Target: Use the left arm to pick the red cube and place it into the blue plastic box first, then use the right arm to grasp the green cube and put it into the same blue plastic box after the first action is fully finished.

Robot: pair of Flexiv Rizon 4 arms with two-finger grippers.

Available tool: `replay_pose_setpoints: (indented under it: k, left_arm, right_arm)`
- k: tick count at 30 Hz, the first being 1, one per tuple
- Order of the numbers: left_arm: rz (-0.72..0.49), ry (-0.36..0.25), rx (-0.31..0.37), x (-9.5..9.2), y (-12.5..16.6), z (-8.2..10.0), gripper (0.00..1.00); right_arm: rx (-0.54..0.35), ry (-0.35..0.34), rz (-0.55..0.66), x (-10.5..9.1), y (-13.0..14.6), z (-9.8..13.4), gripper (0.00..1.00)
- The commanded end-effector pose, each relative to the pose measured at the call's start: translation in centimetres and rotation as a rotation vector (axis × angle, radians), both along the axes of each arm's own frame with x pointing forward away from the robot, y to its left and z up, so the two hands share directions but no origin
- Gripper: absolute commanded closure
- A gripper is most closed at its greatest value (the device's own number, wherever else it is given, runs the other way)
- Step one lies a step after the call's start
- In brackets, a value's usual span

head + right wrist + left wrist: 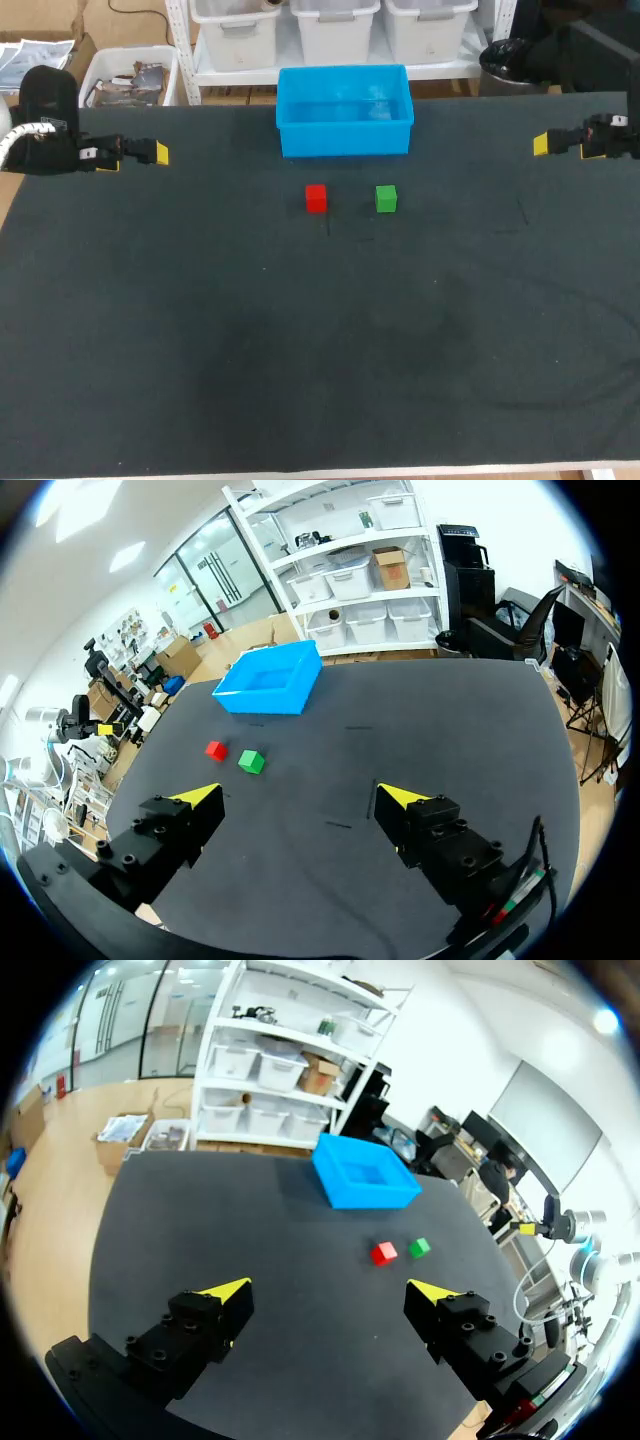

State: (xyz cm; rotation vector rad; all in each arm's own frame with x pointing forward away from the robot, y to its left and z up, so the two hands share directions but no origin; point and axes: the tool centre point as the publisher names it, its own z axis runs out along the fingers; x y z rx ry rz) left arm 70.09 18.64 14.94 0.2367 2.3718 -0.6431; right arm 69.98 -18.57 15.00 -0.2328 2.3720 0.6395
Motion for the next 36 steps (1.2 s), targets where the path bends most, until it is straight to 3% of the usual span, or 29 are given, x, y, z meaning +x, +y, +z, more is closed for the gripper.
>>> replay_pose_setpoints:
  k: [1, 27, 36]
  left_arm:
    - [0.001, 0.002, 0.002, -0.03, -0.04, 0.05, 0.0]
    - [0.001, 0.002, 0.002, -0.03, -0.04, 0.05, 0.0]
    - [0.05, 0.027, 0.041, -0.03, -0.64, 0.11, 0.0]
  right_arm:
    - [-0.001, 0.0, -0.001, -0.01, 0.01, 0.01, 0.0]
    - [-0.001, 0.0, -0.001, -0.01, 0.01, 0.01, 0.0]
    - [-0.001, 0.0, -0.001, -0.01, 0.01, 0.01, 0.0]
